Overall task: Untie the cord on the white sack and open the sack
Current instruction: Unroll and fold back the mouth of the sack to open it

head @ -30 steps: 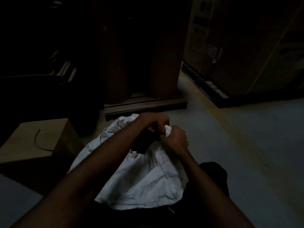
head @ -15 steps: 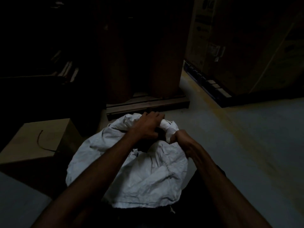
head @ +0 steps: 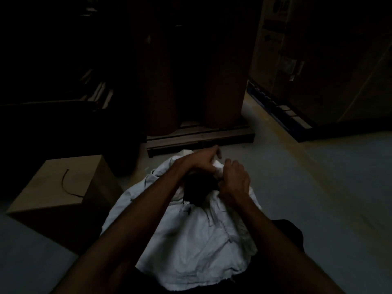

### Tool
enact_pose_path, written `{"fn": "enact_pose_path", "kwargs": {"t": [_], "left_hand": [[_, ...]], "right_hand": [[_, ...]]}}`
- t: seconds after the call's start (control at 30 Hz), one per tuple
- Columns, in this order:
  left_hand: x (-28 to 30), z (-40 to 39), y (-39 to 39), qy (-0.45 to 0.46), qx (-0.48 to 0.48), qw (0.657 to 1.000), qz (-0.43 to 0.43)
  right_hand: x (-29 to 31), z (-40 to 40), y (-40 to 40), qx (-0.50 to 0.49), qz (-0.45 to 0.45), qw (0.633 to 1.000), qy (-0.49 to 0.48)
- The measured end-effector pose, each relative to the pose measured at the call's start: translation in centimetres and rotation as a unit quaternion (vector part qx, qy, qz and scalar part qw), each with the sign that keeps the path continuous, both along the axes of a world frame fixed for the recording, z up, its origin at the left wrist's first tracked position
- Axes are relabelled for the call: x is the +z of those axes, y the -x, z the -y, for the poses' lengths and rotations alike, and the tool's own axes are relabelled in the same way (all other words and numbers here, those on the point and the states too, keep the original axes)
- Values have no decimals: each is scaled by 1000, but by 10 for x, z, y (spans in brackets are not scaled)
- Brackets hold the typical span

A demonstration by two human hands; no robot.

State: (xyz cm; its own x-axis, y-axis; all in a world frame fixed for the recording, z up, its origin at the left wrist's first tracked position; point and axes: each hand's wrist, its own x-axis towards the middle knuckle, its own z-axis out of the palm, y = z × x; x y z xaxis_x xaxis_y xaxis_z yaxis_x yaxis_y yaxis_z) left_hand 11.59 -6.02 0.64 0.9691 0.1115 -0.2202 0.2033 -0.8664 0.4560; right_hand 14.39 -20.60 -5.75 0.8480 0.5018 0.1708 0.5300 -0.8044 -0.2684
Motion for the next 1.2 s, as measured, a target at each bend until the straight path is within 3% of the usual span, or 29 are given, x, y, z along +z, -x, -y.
{"fn": "enact_pose_path", "kwargs": {"t": [0.07,0.17,0.3,0.43,0.53,0.6,0.67,0.73,0.77,0.87,0.97,1.07,1.13,1.2], "left_hand": [[-5,-16,14,24,3,997,69],[-37,-49,39,-94,58,980,164],[-75,-69,61,-110,153,962,195],[-83,-73,50,-116,176,958,194],[-87,-73,41,-36,180,962,200],[-79,-67,37,48,218,954,199],[-74,-64,29,79,247,946,193],[-68,-59,21,103,245,951,161],[-64,-56,18,126,245,949,151],[-53,-50,4,136,239,959,68],[-44,-47,-3,170,233,957,12],[-44,-55,-3,306,272,912,-18],[-53,-63,-1,268,228,936,0],[-69,-72,9,147,170,974,38]], "right_hand": [[1,4,-12,-16,-36,998,-43],[13,3,-29,-34,-107,989,-94],[28,4,-46,22,-285,955,-75],[21,-5,-58,18,-406,914,-3],[17,-7,-61,6,-431,902,4],[15,-9,-57,-27,-341,938,-61],[11,-19,-46,-65,-101,990,-72],[1,-38,-36,-24,153,988,1],[-3,-48,-31,16,201,979,34],[-15,-68,-15,115,161,973,116],[-24,-78,-10,87,98,980,150],[-39,-76,-33,162,199,965,55],[-39,-74,-52,236,246,939,-48],[-25,-74,-59,245,267,930,-61]]}}
